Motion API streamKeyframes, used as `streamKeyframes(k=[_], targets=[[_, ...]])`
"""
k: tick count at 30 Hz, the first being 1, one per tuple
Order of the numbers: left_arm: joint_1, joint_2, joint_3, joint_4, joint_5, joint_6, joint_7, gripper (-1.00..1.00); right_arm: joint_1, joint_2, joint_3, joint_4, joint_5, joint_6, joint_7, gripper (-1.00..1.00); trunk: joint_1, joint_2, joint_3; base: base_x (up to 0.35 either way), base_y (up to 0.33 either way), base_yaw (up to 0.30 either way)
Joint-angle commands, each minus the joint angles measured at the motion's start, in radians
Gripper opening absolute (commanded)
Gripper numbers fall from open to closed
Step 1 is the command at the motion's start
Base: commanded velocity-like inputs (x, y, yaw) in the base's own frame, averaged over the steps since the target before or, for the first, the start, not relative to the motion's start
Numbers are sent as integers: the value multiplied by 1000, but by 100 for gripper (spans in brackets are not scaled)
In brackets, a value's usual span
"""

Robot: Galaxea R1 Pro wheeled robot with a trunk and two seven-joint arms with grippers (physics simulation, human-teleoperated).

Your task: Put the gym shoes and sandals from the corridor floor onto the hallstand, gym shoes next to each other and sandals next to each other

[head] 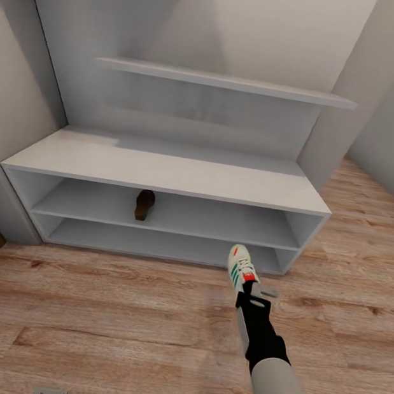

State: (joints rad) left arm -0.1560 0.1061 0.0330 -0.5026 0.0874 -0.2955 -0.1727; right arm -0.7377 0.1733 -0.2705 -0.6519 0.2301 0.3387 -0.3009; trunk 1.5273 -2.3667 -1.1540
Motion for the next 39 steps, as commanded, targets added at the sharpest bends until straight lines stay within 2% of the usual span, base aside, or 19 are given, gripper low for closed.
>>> streamKeyframes(k=[1,6,7,10,18,39], targets=[[0,0,3,1,9,-1,-10,100,-6,1,-4,-1,5,13,-4,-100,0,0,-1,0,0,0],[0,0,4,1,9,-1,-10,100,-35,1,-3,-1,-19,41,-32,-100,0,0,-1,0,0,0],[0,0,4,1,9,-1,-10,100,-79,1,-3,-1,-75,153,-82,-100,0,0,-1,0,0,0],[0,0,4,0,9,-1,-10,100,-85,1,-3,0,-90,153,-88,-100,0,0,-1,0,0,0],[0,0,5,0,14,-1,-10,100,-90,1,-3,8,-101,151,-90,-100,0,0,-1,32,34,0],[0,0,5,0,13,-1,-10,100,-91,1,-1,0,-101,151,-89,-100,0,0,-1,166,253,0]])
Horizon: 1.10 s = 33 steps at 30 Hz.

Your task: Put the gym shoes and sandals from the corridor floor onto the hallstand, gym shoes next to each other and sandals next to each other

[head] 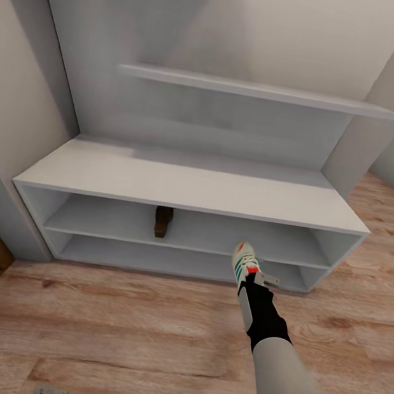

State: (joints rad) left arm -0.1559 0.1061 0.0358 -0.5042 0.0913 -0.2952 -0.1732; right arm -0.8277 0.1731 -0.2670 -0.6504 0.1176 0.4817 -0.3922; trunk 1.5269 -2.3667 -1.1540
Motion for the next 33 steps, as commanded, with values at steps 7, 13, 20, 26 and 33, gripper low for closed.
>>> streamKeyframes(k=[7,13,20,26,33], targets=[[-1,0,3,1,7,-1,-9,100,-1,1,-5,-11,11,8,3,-100,0,0,-1,169,86,0],[-1,0,3,1,6,-2,-11,100,-1,1,-5,-18,11,8,3,-100,0,0,-1,42,11,0],[-1,-1,3,1,4,-1,-10,100,-1,1,-6,-18,11,8,3,-100,0,0,-1,259,1,0],[-1,-1,3,1,4,-1,-9,100,-1,1,-6,-18,11,8,3,-100,0,0,-1,321,0,0],[-1,-1,3,1,5,-1,-10,100,-1,1,-6,-18,11,8,3,-100,0,0,-1,117,0,0]])
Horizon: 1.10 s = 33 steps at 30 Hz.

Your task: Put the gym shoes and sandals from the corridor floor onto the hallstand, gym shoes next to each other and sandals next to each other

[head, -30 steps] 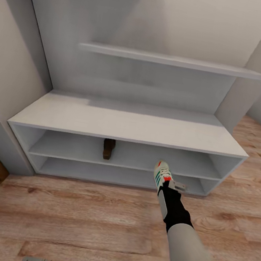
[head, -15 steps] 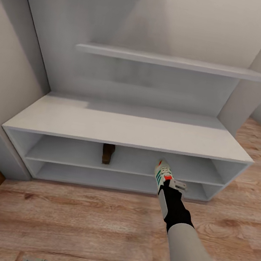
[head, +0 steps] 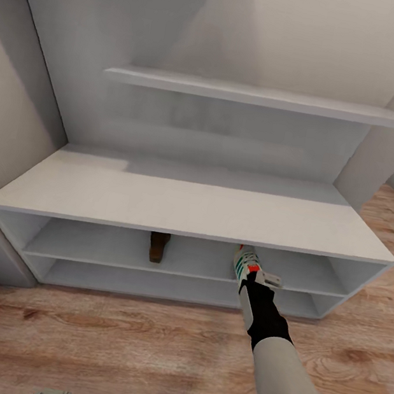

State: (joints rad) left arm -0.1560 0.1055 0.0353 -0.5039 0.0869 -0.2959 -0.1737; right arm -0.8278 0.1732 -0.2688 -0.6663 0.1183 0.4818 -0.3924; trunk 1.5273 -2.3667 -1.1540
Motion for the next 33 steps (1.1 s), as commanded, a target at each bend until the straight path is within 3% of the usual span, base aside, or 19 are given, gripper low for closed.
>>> streamKeyframes(k=[1,14,33], targets=[[0,0,3,1,9,-1,-10,100,-1,1,-4,-1,11,7,3,-100,0,0,-1,44,0,0],[0,-1,3,1,9,0,-9,100,-1,1,-4,-1,11,7,3,-100,0,0,-1,217,41,0],[0,0,3,1,11,-2,-10,100,-1,1,-4,1,12,7,3,-100,0,0,-1,99,1,0]])
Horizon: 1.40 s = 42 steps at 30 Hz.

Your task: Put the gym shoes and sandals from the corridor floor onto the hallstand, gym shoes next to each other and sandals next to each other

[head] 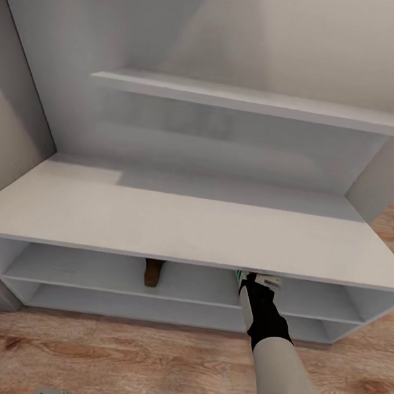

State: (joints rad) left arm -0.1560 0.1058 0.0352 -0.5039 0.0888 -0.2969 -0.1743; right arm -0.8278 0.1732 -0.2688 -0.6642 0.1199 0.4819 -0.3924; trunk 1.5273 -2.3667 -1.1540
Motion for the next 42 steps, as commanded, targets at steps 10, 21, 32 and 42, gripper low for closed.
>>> streamKeyframes(k=[10,21,32,42], targets=[[0,0,2,1,9,-1,-10,100,0,1,-4,-2,10,7,3,100,0,0,-1,11,0,0],[0,0,3,0,10,-1,-11,100,0,1,-4,-2,11,7,3,100,0,0,-1,-10,0,0],[0,0,2,-1,9,-1,-11,100,-1,1,-6,-2,11,7,3,100,0,0,-1,-284,-6,0],[0,2,3,-1,12,-1,-10,100,0,1,-7,9,11,9,4,100,0,0,-1,-334,-108,0]])
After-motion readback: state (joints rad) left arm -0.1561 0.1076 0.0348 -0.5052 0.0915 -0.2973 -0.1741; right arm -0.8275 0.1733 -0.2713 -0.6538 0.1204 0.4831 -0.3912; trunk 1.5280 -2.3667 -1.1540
